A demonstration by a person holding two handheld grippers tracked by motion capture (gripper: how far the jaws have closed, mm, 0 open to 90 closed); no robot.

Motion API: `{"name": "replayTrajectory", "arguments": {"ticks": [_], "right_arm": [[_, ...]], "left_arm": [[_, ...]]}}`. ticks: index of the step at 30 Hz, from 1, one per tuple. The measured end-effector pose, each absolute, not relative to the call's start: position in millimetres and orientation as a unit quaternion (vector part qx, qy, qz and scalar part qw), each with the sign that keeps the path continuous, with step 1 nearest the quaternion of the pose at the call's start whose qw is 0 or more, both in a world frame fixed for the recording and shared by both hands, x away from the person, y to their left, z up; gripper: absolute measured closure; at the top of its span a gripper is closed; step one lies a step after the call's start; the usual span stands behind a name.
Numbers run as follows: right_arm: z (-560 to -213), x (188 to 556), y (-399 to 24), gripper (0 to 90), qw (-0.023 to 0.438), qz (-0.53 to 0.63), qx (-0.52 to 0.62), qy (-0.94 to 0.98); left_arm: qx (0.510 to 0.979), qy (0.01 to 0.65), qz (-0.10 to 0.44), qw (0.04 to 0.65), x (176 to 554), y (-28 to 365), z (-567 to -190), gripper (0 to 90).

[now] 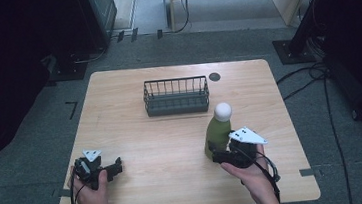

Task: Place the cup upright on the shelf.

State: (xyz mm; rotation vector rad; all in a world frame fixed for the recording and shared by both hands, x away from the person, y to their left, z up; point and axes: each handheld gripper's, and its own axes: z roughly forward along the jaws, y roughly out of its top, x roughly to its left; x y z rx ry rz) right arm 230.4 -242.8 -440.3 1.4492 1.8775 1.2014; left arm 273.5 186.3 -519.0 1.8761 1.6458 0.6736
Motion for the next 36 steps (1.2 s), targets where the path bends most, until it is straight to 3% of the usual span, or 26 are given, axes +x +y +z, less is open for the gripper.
{"name": "replayTrajectory", "arguments": {"ticks": [36], "right_arm": [[-435.4,246.8,-230.6,20.2,0.267,0.441,0.525,0.677]], "left_arm": [[0.700,0.610,0.249,0.276,274.2,185.8,-519.1,0.0]]}}
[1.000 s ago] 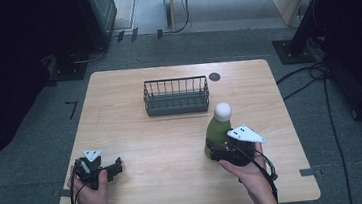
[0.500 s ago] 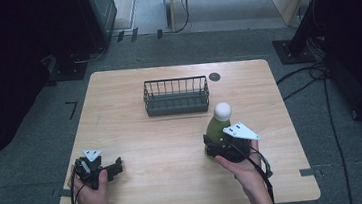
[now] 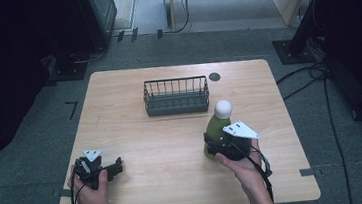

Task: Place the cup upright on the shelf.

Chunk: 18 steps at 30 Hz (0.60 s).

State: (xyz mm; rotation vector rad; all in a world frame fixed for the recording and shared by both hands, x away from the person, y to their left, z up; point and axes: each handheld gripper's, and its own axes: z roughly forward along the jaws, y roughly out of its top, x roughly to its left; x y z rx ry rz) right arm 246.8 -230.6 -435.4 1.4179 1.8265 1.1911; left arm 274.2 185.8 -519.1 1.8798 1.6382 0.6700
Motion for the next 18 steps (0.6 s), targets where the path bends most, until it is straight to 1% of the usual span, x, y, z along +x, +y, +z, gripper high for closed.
{"name": "replayTrajectory", "arguments": {"ticks": [11,18], "right_arm": [[-424.2,252.3,-227.5,20.3,0.272,0.448,0.518,0.676],[-410.7,261.6,-223.8,20.4,0.277,0.452,0.510,0.677]], "left_arm": [[0.700,0.609,0.249,0.276,274.2,185.6,-519.2,0.0],[0.700,0.609,0.249,0.277,274.2,185.6,-519.2,0.0]]}}
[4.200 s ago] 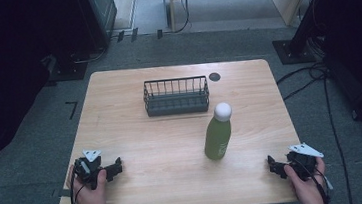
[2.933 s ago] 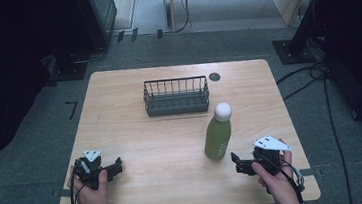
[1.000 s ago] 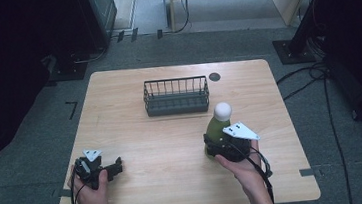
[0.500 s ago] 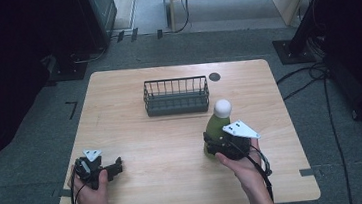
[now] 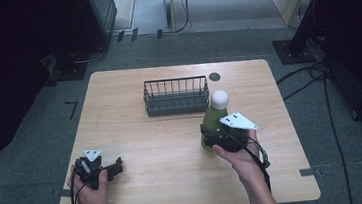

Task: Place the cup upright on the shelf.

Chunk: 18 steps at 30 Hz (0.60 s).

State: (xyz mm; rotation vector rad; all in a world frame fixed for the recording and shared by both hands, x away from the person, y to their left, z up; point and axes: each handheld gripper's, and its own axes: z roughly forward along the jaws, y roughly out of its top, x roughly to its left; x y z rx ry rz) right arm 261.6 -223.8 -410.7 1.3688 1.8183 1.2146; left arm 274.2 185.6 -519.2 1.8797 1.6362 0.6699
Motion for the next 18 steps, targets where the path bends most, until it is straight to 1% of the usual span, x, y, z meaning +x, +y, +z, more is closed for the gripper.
{"name": "replayTrajectory", "arguments": {"ticks": [18], "right_arm": [[-382.7,291.6,-211.6,20.4,0.298,0.459,0.501,0.671]], "left_arm": [[0.700,0.609,0.248,0.278,274.3,185.2,-519.2,0.0]]}}
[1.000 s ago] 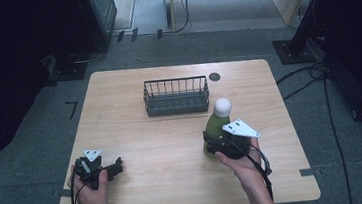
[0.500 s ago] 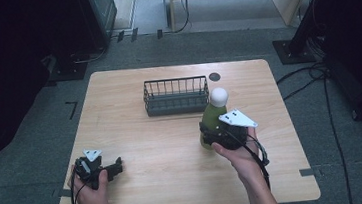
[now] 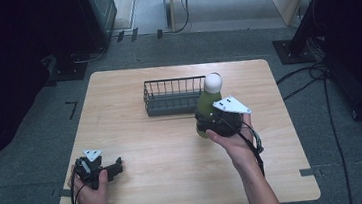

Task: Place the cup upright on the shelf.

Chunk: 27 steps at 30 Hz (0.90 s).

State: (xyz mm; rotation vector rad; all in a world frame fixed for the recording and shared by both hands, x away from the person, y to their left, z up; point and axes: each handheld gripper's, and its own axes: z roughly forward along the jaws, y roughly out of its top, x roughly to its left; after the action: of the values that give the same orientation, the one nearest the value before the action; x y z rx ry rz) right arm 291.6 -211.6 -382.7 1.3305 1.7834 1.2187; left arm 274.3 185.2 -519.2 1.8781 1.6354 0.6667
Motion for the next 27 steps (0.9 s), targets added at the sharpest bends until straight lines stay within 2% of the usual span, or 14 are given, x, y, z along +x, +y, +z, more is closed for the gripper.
{"name": "replayTrajectory", "arguments": {"ticks": [17,27], "right_arm": [[-348.8,319.4,-199.3,20.4,0.331,0.478,0.487,0.652],[-341.7,337.2,-191.7,20.4,0.348,0.497,0.485,0.630]], "left_arm": [[0.702,0.607,0.248,0.277,274.4,185.1,-519.0,0.0],[0.702,0.607,0.247,0.277,274.4,185.1,-519.0,0.0]]}}
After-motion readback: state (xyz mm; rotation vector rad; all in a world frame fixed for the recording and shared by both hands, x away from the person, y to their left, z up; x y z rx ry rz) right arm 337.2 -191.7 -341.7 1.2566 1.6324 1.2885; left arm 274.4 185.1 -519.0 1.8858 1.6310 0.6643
